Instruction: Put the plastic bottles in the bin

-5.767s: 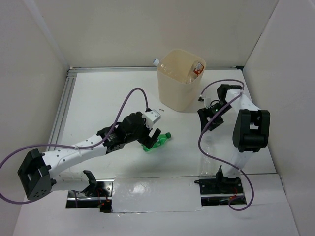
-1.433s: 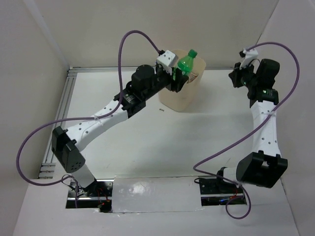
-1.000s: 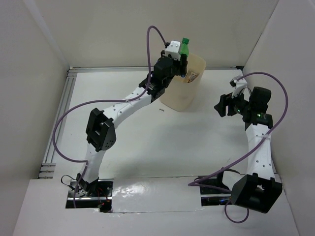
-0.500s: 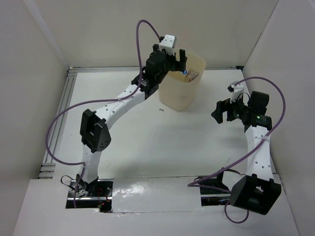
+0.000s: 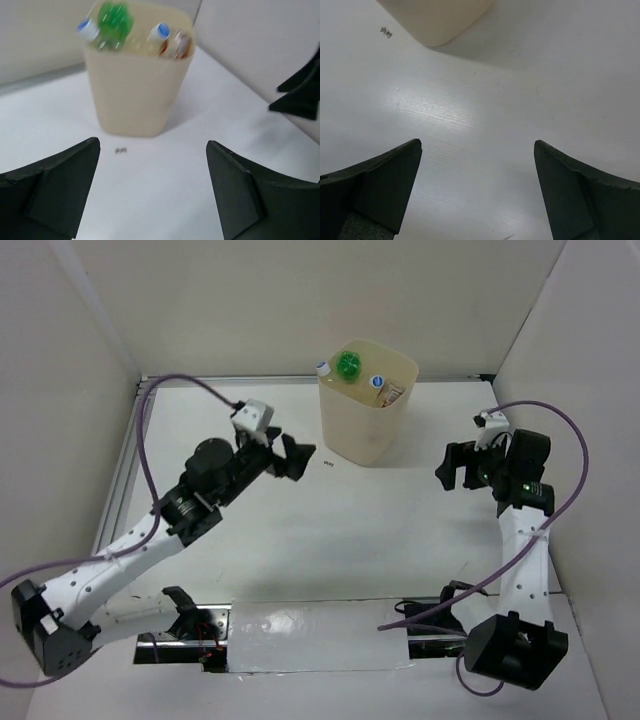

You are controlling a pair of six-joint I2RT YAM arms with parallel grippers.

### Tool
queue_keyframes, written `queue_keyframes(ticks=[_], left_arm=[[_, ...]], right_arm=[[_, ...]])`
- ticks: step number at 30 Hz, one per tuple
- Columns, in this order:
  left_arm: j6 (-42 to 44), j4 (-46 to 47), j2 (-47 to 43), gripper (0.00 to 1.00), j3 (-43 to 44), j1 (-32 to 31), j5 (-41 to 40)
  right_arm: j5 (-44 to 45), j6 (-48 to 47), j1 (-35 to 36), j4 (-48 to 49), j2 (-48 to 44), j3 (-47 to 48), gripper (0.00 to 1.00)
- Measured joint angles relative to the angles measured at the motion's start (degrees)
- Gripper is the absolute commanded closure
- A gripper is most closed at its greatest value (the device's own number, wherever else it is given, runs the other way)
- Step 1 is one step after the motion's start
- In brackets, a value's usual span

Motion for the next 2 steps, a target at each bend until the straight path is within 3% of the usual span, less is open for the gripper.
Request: queue_keyframes(ticks=[2], left_arm=[[-1.6,-1.8,-5.1,0.00,-7.3,1.9,-0.3]], right_arm=[[2.1,1.9,0.0,0.5,-1.1,-0.3,0.00]])
